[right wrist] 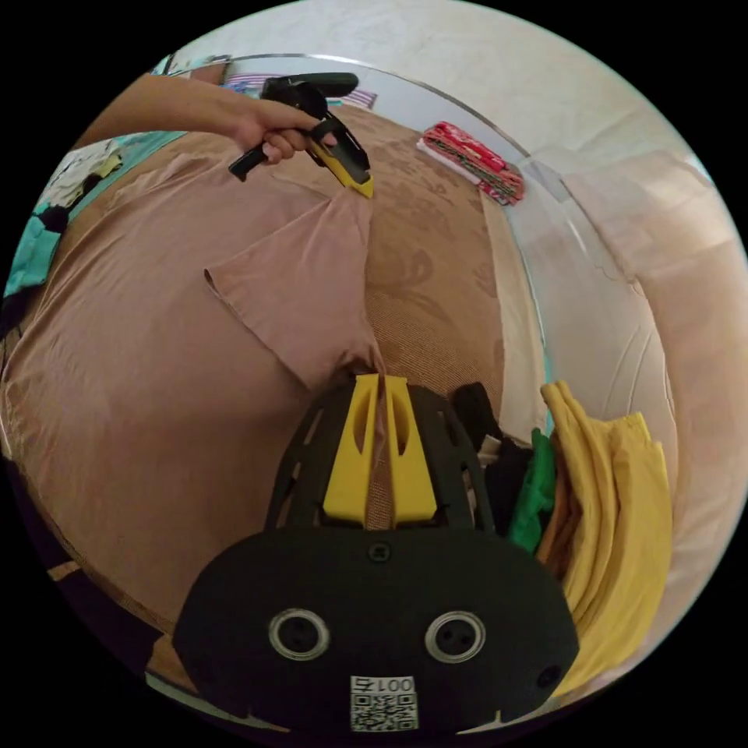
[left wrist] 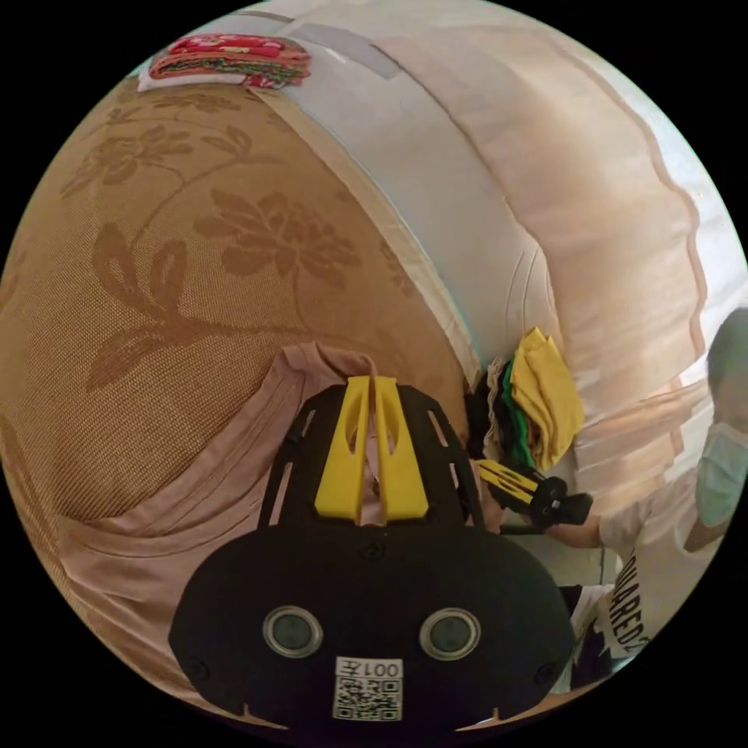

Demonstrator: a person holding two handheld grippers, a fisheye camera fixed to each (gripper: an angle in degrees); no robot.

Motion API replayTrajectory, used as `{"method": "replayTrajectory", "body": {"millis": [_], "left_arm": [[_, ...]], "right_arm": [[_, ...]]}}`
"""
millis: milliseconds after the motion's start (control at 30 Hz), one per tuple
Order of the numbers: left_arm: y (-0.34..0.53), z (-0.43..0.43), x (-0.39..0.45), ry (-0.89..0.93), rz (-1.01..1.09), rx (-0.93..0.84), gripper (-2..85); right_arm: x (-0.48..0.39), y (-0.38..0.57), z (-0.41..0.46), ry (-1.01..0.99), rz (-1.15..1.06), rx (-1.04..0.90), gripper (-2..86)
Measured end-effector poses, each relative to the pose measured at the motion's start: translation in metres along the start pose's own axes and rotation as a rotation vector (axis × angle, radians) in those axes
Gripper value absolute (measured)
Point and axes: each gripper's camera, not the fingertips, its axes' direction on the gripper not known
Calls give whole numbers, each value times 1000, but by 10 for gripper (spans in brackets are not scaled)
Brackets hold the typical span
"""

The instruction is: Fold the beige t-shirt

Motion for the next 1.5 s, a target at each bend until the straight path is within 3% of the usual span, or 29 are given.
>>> {"method": "replayTrajectory", "body": {"millis": [100,200,333,500,667,800,1033,1333,1500], "left_arm": [[-19,-10,-23,10,-20,12,-8],[-38,0,-40,33,-11,-93,-7],[-54,8,-52,21,11,-190,0],[-62,1,-66,28,30,-219,25],[-62,-8,-86,36,10,-206,-3],[-58,-16,-97,34,17,-166,-9],[-50,-5,-109,-3,43,-191,9],[-43,-29,-128,-26,66,-224,85],[-5,-67,-126,-167,66,-143,97]], "right_arm": [[5,4,15,130,94,-114,7],[19,9,17,24,184,-108,11],[24,-5,5,-178,116,-14,48],[33,-33,12,-212,64,3,77],[41,-51,30,-282,-8,-22,46],[57,-44,7,-141,62,13,25],[56,-45,22,-29,52,-119,19],[89,-61,-6,-72,89,-96,42],[112,-74,-30,-29,104,-58,43]]}}
